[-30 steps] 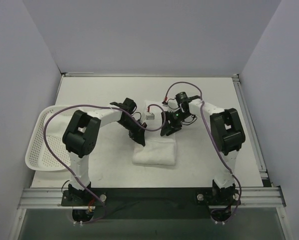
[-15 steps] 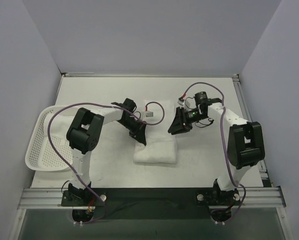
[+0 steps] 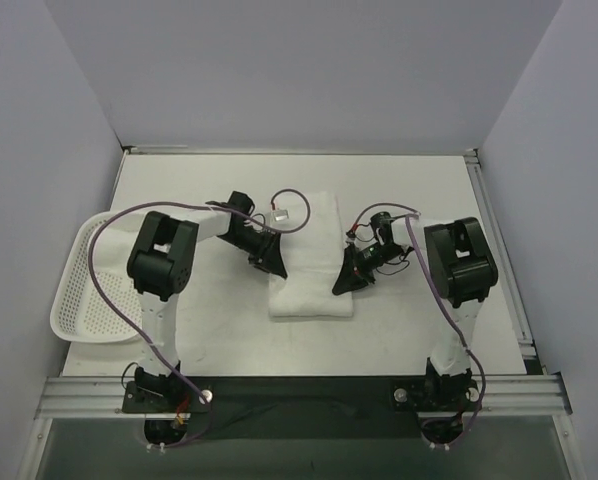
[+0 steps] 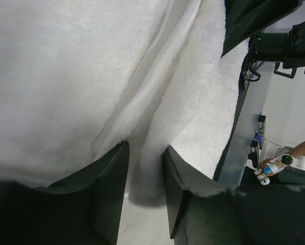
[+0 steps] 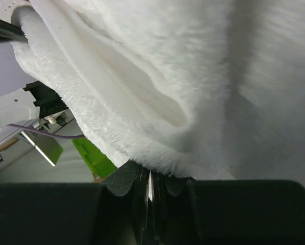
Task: Roll the towels
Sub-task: Roll the towel
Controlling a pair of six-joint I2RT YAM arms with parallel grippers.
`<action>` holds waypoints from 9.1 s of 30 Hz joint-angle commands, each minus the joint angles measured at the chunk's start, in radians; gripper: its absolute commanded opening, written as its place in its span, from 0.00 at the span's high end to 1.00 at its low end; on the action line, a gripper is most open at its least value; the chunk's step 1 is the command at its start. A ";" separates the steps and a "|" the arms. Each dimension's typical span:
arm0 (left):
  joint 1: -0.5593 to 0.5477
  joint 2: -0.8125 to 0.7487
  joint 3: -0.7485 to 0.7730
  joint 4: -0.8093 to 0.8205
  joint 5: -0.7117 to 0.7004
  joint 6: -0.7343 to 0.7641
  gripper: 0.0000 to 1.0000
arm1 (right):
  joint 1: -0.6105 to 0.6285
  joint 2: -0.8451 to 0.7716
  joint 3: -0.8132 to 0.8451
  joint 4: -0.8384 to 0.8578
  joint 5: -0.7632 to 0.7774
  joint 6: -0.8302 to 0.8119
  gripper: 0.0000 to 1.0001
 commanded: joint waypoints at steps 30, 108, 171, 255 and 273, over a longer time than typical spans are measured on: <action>-0.570 -0.643 -0.530 0.443 -0.855 0.699 0.22 | 0.025 0.043 0.025 -0.058 0.190 -0.053 0.90; 0.117 0.103 0.180 -0.526 0.113 0.483 0.61 | 0.253 -0.152 0.066 -0.375 0.125 -0.843 1.00; -0.482 -0.552 -0.498 -0.191 -0.533 0.748 0.91 | 0.126 0.327 0.625 -0.541 0.349 -0.573 0.65; 0.503 -0.631 0.062 -0.117 -0.103 0.632 0.20 | 0.387 0.247 0.433 -0.770 0.135 -0.958 1.00; -0.114 -1.065 -0.463 0.011 -0.474 0.813 0.08 | 0.319 0.516 0.723 -0.883 0.133 -0.858 1.00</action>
